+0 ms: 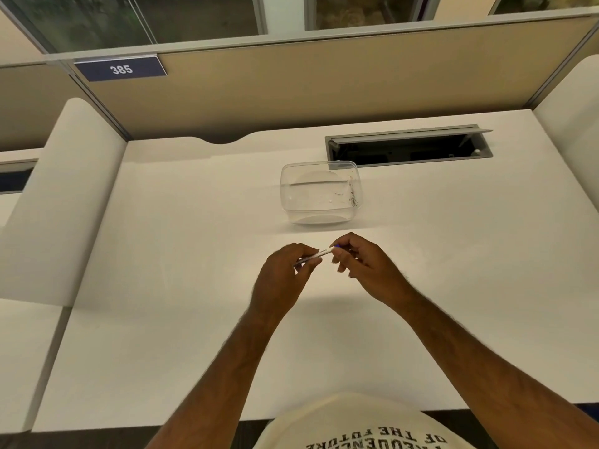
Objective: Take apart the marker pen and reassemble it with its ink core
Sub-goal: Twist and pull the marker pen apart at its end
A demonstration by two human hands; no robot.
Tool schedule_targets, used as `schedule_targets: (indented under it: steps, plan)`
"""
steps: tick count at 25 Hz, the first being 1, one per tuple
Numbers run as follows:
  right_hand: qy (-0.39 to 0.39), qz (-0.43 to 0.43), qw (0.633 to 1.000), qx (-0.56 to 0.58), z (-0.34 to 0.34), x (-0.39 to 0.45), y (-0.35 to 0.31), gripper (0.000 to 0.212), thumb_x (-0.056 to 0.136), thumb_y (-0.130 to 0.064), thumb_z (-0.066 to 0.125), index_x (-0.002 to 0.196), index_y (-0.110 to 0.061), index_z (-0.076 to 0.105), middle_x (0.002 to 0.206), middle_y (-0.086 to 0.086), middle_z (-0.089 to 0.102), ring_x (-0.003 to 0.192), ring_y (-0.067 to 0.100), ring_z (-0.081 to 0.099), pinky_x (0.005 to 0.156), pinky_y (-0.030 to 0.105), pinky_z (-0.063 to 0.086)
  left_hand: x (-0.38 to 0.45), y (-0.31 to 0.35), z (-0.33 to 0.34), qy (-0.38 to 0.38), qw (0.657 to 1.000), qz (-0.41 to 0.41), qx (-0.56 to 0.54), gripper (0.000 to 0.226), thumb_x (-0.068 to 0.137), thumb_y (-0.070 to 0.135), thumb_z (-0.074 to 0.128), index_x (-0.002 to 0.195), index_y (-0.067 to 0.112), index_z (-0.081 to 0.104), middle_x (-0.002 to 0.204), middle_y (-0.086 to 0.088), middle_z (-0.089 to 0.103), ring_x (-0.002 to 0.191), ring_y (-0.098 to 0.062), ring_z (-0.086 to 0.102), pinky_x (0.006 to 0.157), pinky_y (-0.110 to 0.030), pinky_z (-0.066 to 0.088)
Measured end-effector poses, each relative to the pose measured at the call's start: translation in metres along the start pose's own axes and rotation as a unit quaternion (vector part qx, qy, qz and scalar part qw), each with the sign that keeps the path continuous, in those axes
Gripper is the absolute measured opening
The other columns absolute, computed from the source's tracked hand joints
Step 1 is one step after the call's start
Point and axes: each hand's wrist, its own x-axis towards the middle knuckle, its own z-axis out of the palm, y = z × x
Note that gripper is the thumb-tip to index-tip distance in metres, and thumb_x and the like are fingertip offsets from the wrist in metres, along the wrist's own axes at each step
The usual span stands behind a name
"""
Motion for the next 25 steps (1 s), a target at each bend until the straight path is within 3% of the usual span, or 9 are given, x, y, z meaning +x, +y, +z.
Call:
schedule_targets:
  steps: [4,8,14,17,20,21,23,24,25]
  plan:
    - [-0.080,-0.006,0.996,-0.028,-0.015,0.001,-0.001,0.027,0.111,-0.025,0.043,0.098,-0.015,0.064,0.090,0.009,0.070,0.076,0.013,0.065,0.074,0.035,0.053,0.007,-0.002,-0.010,0.028,0.991,0.095,0.088,0.014,0.090,0.028,0.078,0.104,0.023,0.079,0.090,0.012,0.071,0.077,-0.009,0.062,0.077,-0.026,0.052]
    - [-0.165,0.042,0.985,0.031,-0.022,0.003,-0.003,0.038,0.114,-0.025,0.035,0.096,-0.001,0.059,0.080,0.016,0.067,0.074,0.024,0.065,0.075,0.039,0.051,0.015,-0.001,-0.018,0.010,0.969,0.177,0.172,0.014,0.090,0.023,0.078,0.103,0.019,0.080,0.088,0.005,0.070,0.075,-0.018,0.062,0.068,-0.038,0.053]
    - [-0.229,0.096,0.964,0.093,-0.023,-0.001,0.000,0.035,0.113,-0.030,0.037,0.093,-0.008,0.057,0.075,0.010,0.054,0.065,0.024,0.054,0.066,0.037,0.047,0.014,-0.003,-0.020,-0.017,0.945,0.245,0.216,0.012,0.094,0.025,0.073,0.101,0.018,0.080,0.085,0.004,0.072,0.070,-0.021,0.064,0.062,-0.039,0.049]
    - [-0.215,0.051,0.975,0.025,-0.025,0.000,0.002,0.034,0.114,-0.026,0.037,0.087,-0.009,0.051,0.073,0.006,0.046,0.062,0.021,0.049,0.065,0.034,0.042,0.016,-0.006,-0.019,-0.038,0.948,0.235,0.210,0.016,0.096,0.028,0.070,0.103,0.017,0.080,0.083,0.003,0.072,0.068,-0.021,0.064,0.061,-0.039,0.050]
    - [-0.159,-0.011,0.984,-0.084,-0.023,-0.001,0.006,0.035,0.113,-0.031,0.037,0.087,-0.012,0.049,0.067,0.000,0.050,0.061,0.017,0.049,0.063,0.033,0.046,0.017,-0.004,-0.020,-0.048,0.962,0.210,0.169,0.017,0.094,0.025,0.073,0.105,0.015,0.080,0.085,0.004,0.073,0.070,-0.017,0.066,0.063,-0.033,0.052]
    - [-0.122,-0.057,0.977,-0.164,-0.023,-0.002,0.008,0.035,0.112,-0.037,0.035,0.087,-0.017,0.049,0.069,-0.001,0.053,0.062,0.018,0.051,0.064,0.035,0.050,0.016,-0.002,-0.020,-0.049,0.970,0.189,0.143,0.017,0.093,0.025,0.074,0.106,0.015,0.081,0.086,0.005,0.073,0.071,-0.014,0.065,0.065,-0.029,0.051]
    - [-0.039,-0.168,0.922,-0.347,-0.024,-0.003,0.012,0.042,0.110,-0.046,0.027,0.090,-0.021,0.053,0.075,-0.001,0.057,0.063,0.022,0.055,0.062,0.043,0.054,0.014,0.000,-0.020,-0.053,0.986,0.132,0.086,0.017,0.093,0.026,0.075,0.107,0.018,0.081,0.088,0.009,0.071,0.074,-0.006,0.061,0.068,-0.019,0.048]
    - [-0.017,-0.209,0.894,-0.396,-0.025,-0.002,0.013,0.045,0.110,-0.048,0.024,0.091,-0.021,0.055,0.075,-0.002,0.059,0.061,0.024,0.056,0.058,0.043,0.053,0.013,0.000,-0.020,-0.058,0.989,0.116,0.070,0.017,0.093,0.027,0.075,0.107,0.019,0.081,0.089,0.010,0.071,0.075,-0.005,0.059,0.069,-0.016,0.046]
    - [-0.023,-0.205,0.896,-0.394,-0.024,-0.002,0.015,0.043,0.110,-0.048,0.025,0.092,-0.024,0.054,0.073,-0.002,0.059,0.060,0.023,0.056,0.057,0.042,0.053,0.013,0.000,-0.019,-0.060,0.989,0.115,0.071,0.017,0.093,0.027,0.075,0.107,0.019,0.081,0.088,0.011,0.070,0.074,-0.005,0.059,0.069,-0.017,0.047]
